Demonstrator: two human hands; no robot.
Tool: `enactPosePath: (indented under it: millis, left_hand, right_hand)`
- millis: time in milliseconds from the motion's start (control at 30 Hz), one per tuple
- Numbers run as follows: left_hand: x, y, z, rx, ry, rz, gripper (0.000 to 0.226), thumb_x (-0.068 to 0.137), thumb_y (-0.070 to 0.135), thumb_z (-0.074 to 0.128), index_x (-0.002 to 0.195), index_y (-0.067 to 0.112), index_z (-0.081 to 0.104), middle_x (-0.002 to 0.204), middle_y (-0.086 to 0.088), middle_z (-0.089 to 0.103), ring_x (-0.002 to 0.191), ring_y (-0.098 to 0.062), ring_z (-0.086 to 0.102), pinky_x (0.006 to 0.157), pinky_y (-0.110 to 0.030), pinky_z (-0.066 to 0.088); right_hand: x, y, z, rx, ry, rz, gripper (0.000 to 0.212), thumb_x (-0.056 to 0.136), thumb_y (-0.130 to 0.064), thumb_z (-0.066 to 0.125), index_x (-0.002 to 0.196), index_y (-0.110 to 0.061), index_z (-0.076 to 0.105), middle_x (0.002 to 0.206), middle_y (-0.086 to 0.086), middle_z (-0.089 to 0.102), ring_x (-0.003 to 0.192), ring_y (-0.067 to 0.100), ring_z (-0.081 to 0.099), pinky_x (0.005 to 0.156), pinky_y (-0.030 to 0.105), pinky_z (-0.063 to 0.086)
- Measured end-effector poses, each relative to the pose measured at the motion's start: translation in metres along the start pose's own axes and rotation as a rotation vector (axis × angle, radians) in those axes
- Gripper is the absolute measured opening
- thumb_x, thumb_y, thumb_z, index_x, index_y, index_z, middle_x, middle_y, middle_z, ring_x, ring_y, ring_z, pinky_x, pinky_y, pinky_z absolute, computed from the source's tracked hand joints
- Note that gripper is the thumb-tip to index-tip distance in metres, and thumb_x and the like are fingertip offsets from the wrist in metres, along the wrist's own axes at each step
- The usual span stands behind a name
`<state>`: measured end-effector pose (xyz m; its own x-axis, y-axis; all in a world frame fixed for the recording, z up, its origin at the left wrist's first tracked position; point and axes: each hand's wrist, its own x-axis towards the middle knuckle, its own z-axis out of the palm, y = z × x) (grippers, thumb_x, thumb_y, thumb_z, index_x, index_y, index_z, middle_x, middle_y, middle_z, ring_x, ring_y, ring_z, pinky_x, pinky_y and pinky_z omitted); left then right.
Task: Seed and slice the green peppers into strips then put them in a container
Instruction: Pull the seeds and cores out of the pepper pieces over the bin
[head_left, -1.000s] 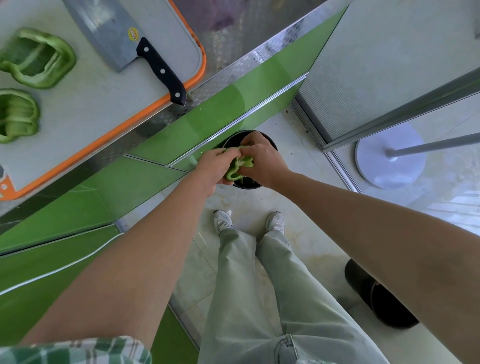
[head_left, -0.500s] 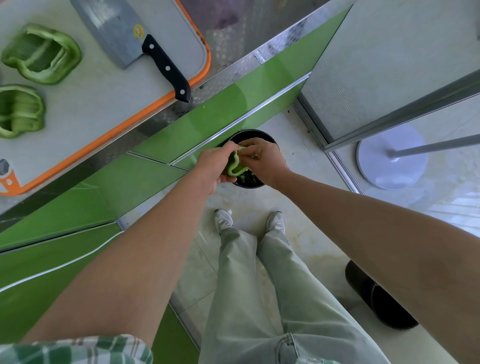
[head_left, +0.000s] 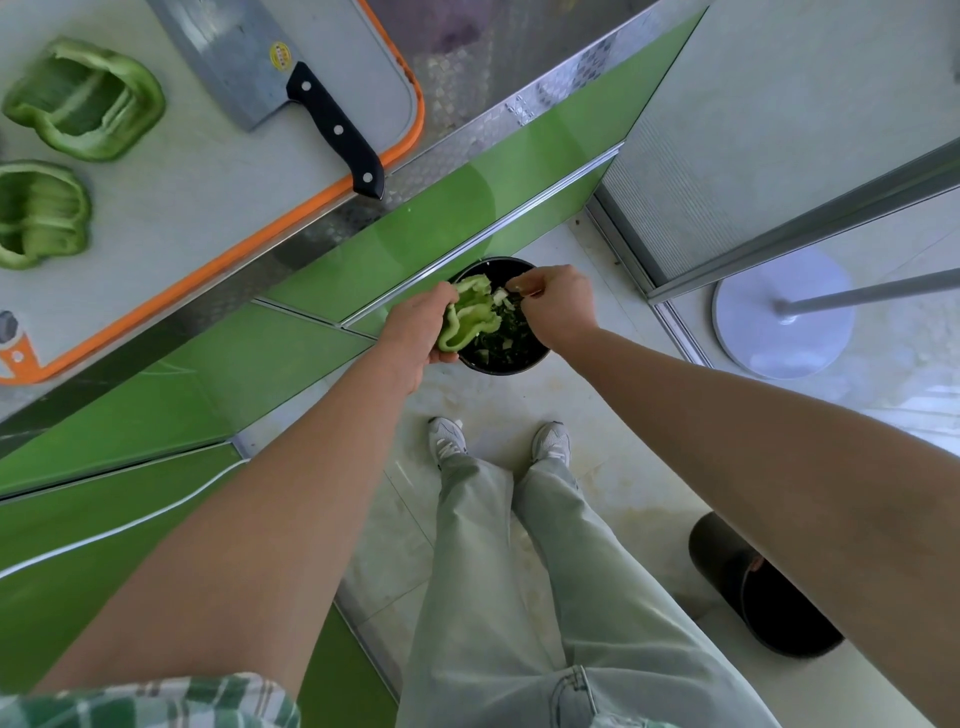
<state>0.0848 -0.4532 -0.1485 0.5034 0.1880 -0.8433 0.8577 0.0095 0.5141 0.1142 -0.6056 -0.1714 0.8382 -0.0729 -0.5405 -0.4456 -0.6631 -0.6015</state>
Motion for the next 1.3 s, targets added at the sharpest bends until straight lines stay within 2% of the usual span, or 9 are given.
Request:
enactPosePath:
  millis: [133, 300, 533, 667, 833, 900, 1000, 1167, 1300]
  left_hand:
    - [-0.001, -0.001, -0.002, 0.043, -0.032, 0.046, 0.014, 0.094, 0.025, 0.055, 0.083, 0.019, 0.06, 0.08, -0.004, 0.06, 0.068, -0.016, 0.055, 0.057, -0.028, 0.05]
    - [-0.006, 0.0, 0.0, 0.072, -0.106, 0.067, 0.017, 0.094, 0.023, 0.054, 0.079, 0.018, 0.06, 0.074, -0.002, 0.06, 0.065, -0.016, 0.057, 0.059, -0.029, 0.049]
    - [-0.008, -0.004, -0.003, 0.173, -0.155, 0.115, 0.017, 0.092, 0.021, 0.051, 0.077, 0.018, 0.059, 0.075, -0.002, 0.059, 0.068, -0.017, 0.055, 0.058, -0.028, 0.049]
    - [-0.006, -0.004, -0.006, 0.168, -0.117, 0.121, 0.019, 0.092, 0.021, 0.056, 0.074, 0.021, 0.06, 0.07, 0.0, 0.059, 0.064, -0.014, 0.054, 0.055, -0.026, 0.047]
    - [-0.006, -0.006, -0.007, 0.126, -0.094, 0.183, 0.006, 0.091, 0.019, 0.063, 0.087, 0.02, 0.066, 0.076, 0.001, 0.062, 0.069, -0.012, 0.057, 0.056, -0.024, 0.046]
    - [-0.003, -0.009, -0.006, 0.153, -0.057, 0.257, 0.022, 0.086, 0.016, 0.068, 0.108, 0.018, 0.066, 0.086, 0.001, 0.066, 0.077, -0.015, 0.063, 0.061, -0.027, 0.051]
    - [0.0, -0.014, -0.008, 0.263, -0.008, 0.378, 0.042, 0.076, 0.014, 0.078, 0.113, 0.022, 0.061, 0.103, -0.001, 0.067, 0.095, -0.022, 0.067, 0.081, -0.036, 0.057]
    - [-0.005, -0.012, -0.009, 0.77, 0.223, 0.881, 0.047, 0.066, 0.002, 0.077, 0.107, 0.011, 0.054, 0.104, -0.003, 0.057, 0.095, -0.022, 0.047, 0.079, -0.027, 0.035]
    - [-0.009, -0.01, -0.008, 1.081, 0.323, 1.11, 0.049, 0.062, 0.003, 0.077, 0.104, 0.009, 0.052, 0.101, -0.007, 0.056, 0.092, -0.024, 0.045, 0.081, -0.025, 0.031]
  right_hand:
    - [-0.005, -0.007, 0.0, 0.036, -0.076, -0.097, 0.022, 0.094, -0.018, 0.052, 0.106, -0.016, 0.071, 0.094, -0.001, 0.07, 0.074, 0.015, 0.063, 0.07, 0.026, 0.055]
    - [-0.008, -0.019, 0.004, 0.043, -0.364, -0.132, 0.033, 0.09, -0.021, 0.058, 0.122, -0.015, 0.058, 0.104, 0.0, 0.06, 0.078, 0.006, 0.056, 0.057, 0.011, 0.04]
    - [-0.007, -0.023, 0.01, -0.112, -0.185, -0.129, 0.009, 0.085, -0.018, 0.067, 0.09, -0.011, 0.067, 0.069, -0.005, 0.055, 0.064, 0.012, 0.052, 0.05, 0.019, 0.041]
    - [-0.013, -0.022, 0.007, -0.134, -0.25, -0.191, 0.021, 0.087, -0.009, 0.055, 0.101, -0.011, 0.07, 0.085, 0.001, 0.064, 0.074, 0.016, 0.057, 0.058, 0.02, 0.046]
    - [-0.013, -0.01, 0.004, 0.247, -0.48, -0.025, 0.028, 0.093, -0.003, 0.046, 0.119, -0.008, 0.055, 0.107, 0.015, 0.064, 0.092, 0.025, 0.067, 0.084, 0.038, 0.057]
    - [-0.011, -0.008, 0.007, 0.281, -0.445, 0.034, 0.02, 0.094, -0.008, 0.053, 0.114, -0.01, 0.051, 0.1, 0.013, 0.064, 0.087, 0.028, 0.07, 0.082, 0.04, 0.058]
    - [-0.009, -0.005, 0.006, 0.194, -0.321, 0.027, 0.023, 0.087, -0.015, 0.068, 0.104, -0.009, 0.053, 0.08, 0.005, 0.067, 0.067, 0.018, 0.068, 0.072, 0.031, 0.058]
    - [-0.007, -0.006, 0.002, 0.233, -0.358, -0.067, 0.043, 0.078, 0.001, 0.068, 0.117, -0.015, 0.056, 0.093, -0.004, 0.052, 0.08, 0.011, 0.05, 0.071, 0.019, 0.045]
    - [-0.007, -0.007, 0.001, 0.3, -0.35, -0.078, 0.042, 0.078, 0.01, 0.061, 0.114, -0.013, 0.059, 0.101, 0.003, 0.059, 0.088, 0.013, 0.056, 0.073, 0.016, 0.046]
